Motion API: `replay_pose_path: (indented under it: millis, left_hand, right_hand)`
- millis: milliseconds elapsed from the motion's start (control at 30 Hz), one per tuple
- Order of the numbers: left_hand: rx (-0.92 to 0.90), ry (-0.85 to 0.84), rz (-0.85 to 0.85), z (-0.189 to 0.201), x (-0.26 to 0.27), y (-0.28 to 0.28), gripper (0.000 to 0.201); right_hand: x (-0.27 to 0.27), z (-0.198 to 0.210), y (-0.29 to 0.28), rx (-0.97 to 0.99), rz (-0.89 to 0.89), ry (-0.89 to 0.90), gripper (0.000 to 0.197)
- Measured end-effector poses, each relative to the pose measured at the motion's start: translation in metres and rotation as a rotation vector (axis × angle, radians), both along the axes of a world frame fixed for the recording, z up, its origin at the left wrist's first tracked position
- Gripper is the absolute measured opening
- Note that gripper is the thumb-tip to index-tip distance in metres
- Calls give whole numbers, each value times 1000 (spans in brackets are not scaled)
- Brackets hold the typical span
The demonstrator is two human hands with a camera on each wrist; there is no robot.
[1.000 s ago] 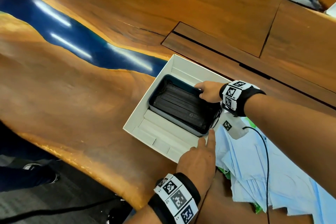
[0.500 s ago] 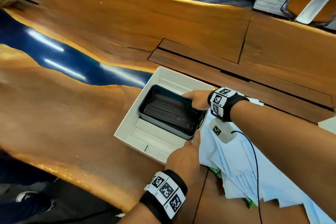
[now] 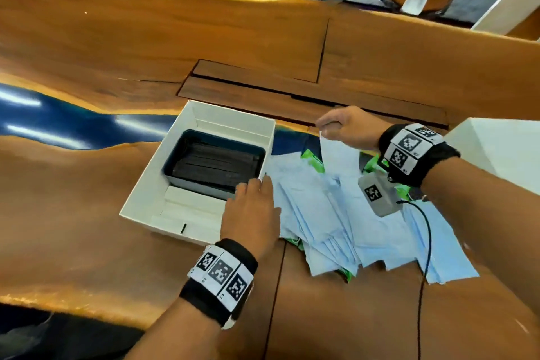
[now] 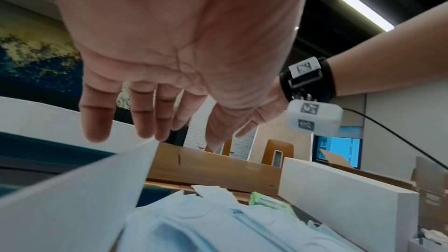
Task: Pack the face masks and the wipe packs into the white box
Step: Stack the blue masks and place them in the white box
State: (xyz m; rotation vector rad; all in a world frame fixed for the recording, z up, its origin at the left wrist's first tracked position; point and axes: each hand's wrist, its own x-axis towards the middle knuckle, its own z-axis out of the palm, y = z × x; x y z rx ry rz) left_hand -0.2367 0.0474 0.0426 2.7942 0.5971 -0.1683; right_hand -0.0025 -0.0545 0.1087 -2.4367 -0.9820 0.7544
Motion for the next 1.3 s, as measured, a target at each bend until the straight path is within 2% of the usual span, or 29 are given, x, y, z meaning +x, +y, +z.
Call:
replay_pose_path:
  millis: [133,267,400,467,600,733,833,933,1033,1167,1233,1300]
  left_hand:
    - [-29,18,-95,-2,29,-30,47]
    - [-142,105,-112,-17,56,-58,49]
    - [-177,199,-78,-36,77,-78,56]
    - [-160,223,-40,-46,85,-87,60]
    - [-159,223,119,-62,94,-93,67]
    - [-180,211,290,-72,97,-91,77]
    - [-163,216,298,-78,100,-92,76]
    - [-168,215,293,-82,103,-97,74]
    - [-162,205,274,-83,106,-101,72]
    - [-109,129,210,-81,108,-109,67]
    - [-87,69,169,-80,111,-115,65]
    - [-86,38,139,-78,115,-123,62]
  right_hand:
    - [9,-14,-72,-57,-118,-17,25]
    - [15,-39,-137,-150,-246,22,22]
    - [19,-75,-201,-210,-424,82,24]
    - [19,-93,-233,-301,-510,35,33]
    - [5,-128,-279,-423,-682,99,66]
    - [-5,-160,-295,-432,-716,95,98]
    - [-11,-175,-290,-481,-701,36,114]
    - [-16,-183,-282,-493,-690,-14,120]
    - [-12,-187,-283,-420,-742,20,113]
    - [-6,-184,-286,-237,-876,164,80]
    - [-10,-186,-286,-255,-853,195,75]
    - [-16,-187,-283,-284,-815,240,62]
